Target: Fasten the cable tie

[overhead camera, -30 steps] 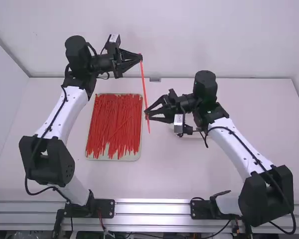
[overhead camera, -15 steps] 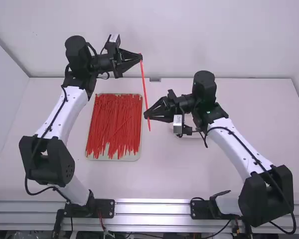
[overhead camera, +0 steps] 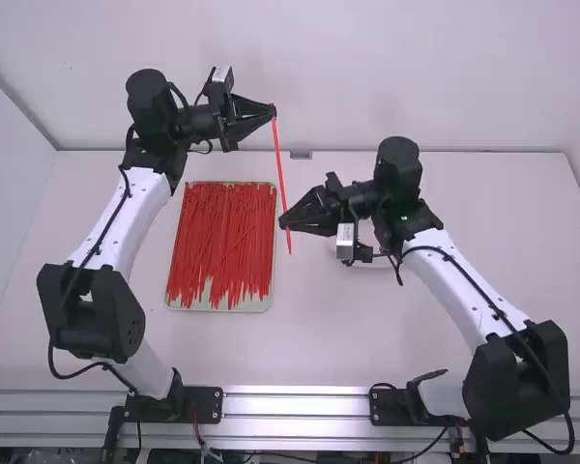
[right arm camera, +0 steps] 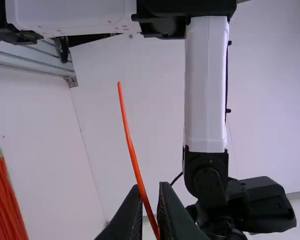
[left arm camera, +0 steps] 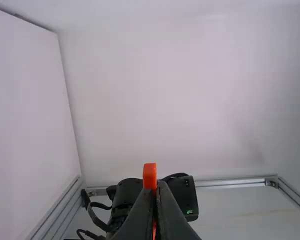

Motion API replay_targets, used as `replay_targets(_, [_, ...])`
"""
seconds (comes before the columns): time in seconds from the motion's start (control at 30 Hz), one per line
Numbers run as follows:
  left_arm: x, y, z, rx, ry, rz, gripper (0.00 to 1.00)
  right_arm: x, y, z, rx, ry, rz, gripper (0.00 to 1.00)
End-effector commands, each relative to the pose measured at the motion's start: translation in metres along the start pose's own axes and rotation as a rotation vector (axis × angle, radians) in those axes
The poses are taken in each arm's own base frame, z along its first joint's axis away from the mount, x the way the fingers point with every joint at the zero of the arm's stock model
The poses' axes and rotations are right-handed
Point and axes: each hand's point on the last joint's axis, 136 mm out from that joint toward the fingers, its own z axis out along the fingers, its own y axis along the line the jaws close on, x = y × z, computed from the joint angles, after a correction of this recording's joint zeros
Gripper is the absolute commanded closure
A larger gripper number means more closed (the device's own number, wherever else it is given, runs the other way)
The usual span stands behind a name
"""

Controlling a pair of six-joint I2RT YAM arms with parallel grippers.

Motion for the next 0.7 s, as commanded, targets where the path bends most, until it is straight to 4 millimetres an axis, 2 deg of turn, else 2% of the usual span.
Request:
replay_targets(0.0, [0.003, -0.008, 0.001, 0.007, 0.011, 0.032, 0.98, 0.001, 0.001, -0.001, 0.001, 0.004, 0.003, 0.9])
replay_targets(0.23, [0.003, -0.008, 0.001, 0.007, 0.011, 0.033, 0.98, 0.005, 0.001, -0.001, 0.004, 0.027, 0.0, 0.91])
replay_targets(0.37, [0.003, -0.007, 0.001, 0.007, 0.012, 0.04, 0.98, 0.006, 0.001, -0.003, 0.005, 0.033, 0.001, 0.96])
replay_targets(0.4, [0.003, -0.008, 0.001, 0.007, 0.011, 0.042, 0.98, 0.007, 0.0, -0.005, 0.006, 0.038, 0.003, 1.0])
replay_targets(0.67, [0.003, -0.008, 0.001, 0.008, 0.01, 0.117, 0.98, 0.011, 0.0, -0.012, 0.013, 0.06, 0.1, 1.0])
